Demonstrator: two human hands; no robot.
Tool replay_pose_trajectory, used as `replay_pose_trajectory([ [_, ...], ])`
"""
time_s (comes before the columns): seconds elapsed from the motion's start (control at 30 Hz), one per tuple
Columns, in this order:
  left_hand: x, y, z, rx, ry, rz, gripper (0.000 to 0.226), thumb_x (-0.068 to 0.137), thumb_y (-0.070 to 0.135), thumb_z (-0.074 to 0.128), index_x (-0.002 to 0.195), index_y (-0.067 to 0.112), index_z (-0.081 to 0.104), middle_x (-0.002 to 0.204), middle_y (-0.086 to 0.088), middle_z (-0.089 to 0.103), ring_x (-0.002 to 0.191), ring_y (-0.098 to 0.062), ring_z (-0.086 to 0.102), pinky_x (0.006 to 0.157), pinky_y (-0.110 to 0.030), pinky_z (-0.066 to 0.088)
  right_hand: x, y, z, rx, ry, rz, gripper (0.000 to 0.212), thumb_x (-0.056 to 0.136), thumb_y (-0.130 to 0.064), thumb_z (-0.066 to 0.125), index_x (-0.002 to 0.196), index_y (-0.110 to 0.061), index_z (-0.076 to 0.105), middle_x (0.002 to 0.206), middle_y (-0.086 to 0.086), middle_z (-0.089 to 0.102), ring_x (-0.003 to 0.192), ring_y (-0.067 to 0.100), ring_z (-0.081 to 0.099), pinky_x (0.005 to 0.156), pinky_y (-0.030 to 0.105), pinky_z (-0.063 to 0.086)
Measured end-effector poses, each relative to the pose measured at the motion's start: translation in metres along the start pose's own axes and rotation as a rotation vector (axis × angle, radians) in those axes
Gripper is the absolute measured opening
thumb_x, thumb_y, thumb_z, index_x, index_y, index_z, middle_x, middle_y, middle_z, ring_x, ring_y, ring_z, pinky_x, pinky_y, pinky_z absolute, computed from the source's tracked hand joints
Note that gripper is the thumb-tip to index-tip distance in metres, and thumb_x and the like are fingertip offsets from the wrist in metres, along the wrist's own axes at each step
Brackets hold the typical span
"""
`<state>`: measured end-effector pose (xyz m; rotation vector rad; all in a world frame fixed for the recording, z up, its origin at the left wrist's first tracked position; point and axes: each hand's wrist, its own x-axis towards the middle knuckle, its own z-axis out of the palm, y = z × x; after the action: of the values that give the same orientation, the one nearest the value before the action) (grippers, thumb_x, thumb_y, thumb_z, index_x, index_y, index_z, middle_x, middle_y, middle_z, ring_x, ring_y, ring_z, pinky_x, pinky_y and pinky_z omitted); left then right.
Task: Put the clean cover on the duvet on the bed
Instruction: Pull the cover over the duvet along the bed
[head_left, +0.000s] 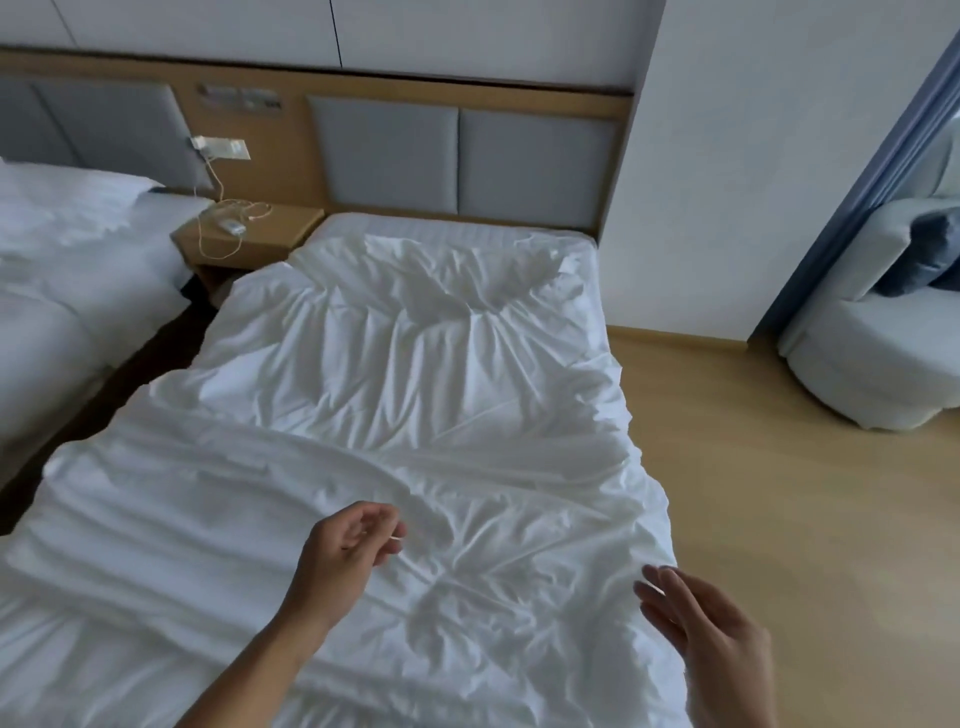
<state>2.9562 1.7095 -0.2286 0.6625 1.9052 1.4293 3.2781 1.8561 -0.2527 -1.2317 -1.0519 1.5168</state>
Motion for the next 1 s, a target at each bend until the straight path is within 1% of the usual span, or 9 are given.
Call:
replay_pose_trajectory([
  [0.1,-0.028,0.012,0.023,-0.026,0.084,0.024,0.013,0.099,0.017,0.064,0.097,0.009,0.075,0.089,-0.008,0.077,0.085,-0.024,0.075,0.087,-0.044,0.060,0.000,-0.011,-0.007,-0.013,-0.045,-0.034,0.006,0.089,-0.011,0.073,0.087,-0.009,0.079,0.093,0.016,0.077,0.087,0.032,0.076,0.067,0.026,0.061],
  [0.2,-0.063,0.017,0.048,-0.077,0.167,0.032,0.014,0.099,0.017,0.065,0.098,0.007,0.074,0.088,-0.008,0.077,0.084,-0.026,0.075,0.082,-0.039,0.060,0.000,-0.022,-0.018,-0.040,-0.143,-0.041,0.010,0.090,-0.014,0.073,0.087,-0.019,0.080,0.092,0.012,0.077,0.087,0.027,0.076,0.071,0.029,0.062],
  [0.3,-0.103,0.015,0.071,-0.119,0.221,0.009,0.013,0.099,0.018,0.065,0.098,0.008,0.074,0.089,-0.008,0.077,0.084,-0.025,0.075,0.080,-0.034,0.061,0.000,-0.027,-0.031,-0.067,-0.252,-0.018,0.010,0.092,-0.015,0.071,0.086,-0.016,0.080,0.093,0.011,0.078,0.088,0.027,0.076,0.077,0.036,0.057],
  [0.4,-0.138,0.008,0.082,-0.121,0.217,-0.002,0.013,0.097,0.020,0.067,0.100,0.011,0.075,0.091,-0.007,0.078,0.086,-0.024,0.076,0.081,-0.032,0.062,-0.005,-0.024,-0.039,-0.101,-0.301,0.027,0.008,0.091,-0.014,0.073,0.086,-0.013,0.079,0.091,0.010,0.078,0.087,0.027,0.076,0.078,0.037,0.055],
  [0.53,-0.171,0.002,0.079,-0.153,0.238,-0.008,0.016,0.089,0.035,0.070,0.095,0.022,0.078,0.093,-0.007,0.077,0.087,-0.023,0.076,0.077,-0.028,0.061,-0.023,-0.017,-0.033,-0.106,-0.313,0.076,0.006,0.091,-0.014,0.073,0.089,-0.012,0.078,0.089,0.008,0.078,0.085,0.023,0.076,0.079,0.039,0.056],
  [0.63,-0.181,-0.001,0.070,-0.170,0.237,-0.015,0.020,0.084,0.040,0.070,0.092,0.024,0.078,0.093,-0.008,0.077,0.087,-0.024,0.076,0.075,-0.025,0.060,-0.040,-0.015,-0.027,-0.113,-0.317,0.047,0.005,0.090,-0.017,0.074,0.091,-0.013,0.077,0.088,0.006,0.078,0.085,0.021,0.076,0.076,0.038,0.056],
  [0.8,-0.178,-0.007,0.065,-0.192,0.181,-0.027,0.015,0.088,0.036,0.070,0.090,0.024,0.078,0.093,-0.008,0.077,0.086,-0.024,0.075,0.076,-0.025,0.060,-0.057,-0.012,-0.036,-0.138,-0.240,-0.006,0.004,0.090,-0.018,0.075,0.087,-0.016,0.077,0.086,0.006,0.077,0.085,0.022,0.076,0.075,0.040,0.056],
  [0.9,-0.169,-0.010,0.076,-0.147,0.130,-0.013,0.014,0.096,0.026,0.068,0.096,0.015,0.077,0.092,-0.008,0.077,0.085,-0.023,0.075,0.077,-0.027,0.061,-0.059,-0.014,-0.050,-0.148,-0.215,-0.036,0.005,0.090,-0.018,0.075,0.087,-0.016,0.077,0.088,0.006,0.077,0.086,0.020,0.076,0.073,0.037,0.055],
  [1.0,-0.166,-0.008,0.098,-0.165,0.124,-0.005,0.012,0.097,0.021,0.067,0.094,0.013,0.076,0.089,-0.007,0.077,0.082,-0.023,0.075,0.076,-0.029,0.061,-0.056,-0.016,-0.070,-0.151,-0.185,-0.062,0.007,0.091,-0.018,0.074,0.086,-0.018,0.078,0.087,0.005,0.076,0.086,0.019,0.076,0.072,0.036,0.055],
])
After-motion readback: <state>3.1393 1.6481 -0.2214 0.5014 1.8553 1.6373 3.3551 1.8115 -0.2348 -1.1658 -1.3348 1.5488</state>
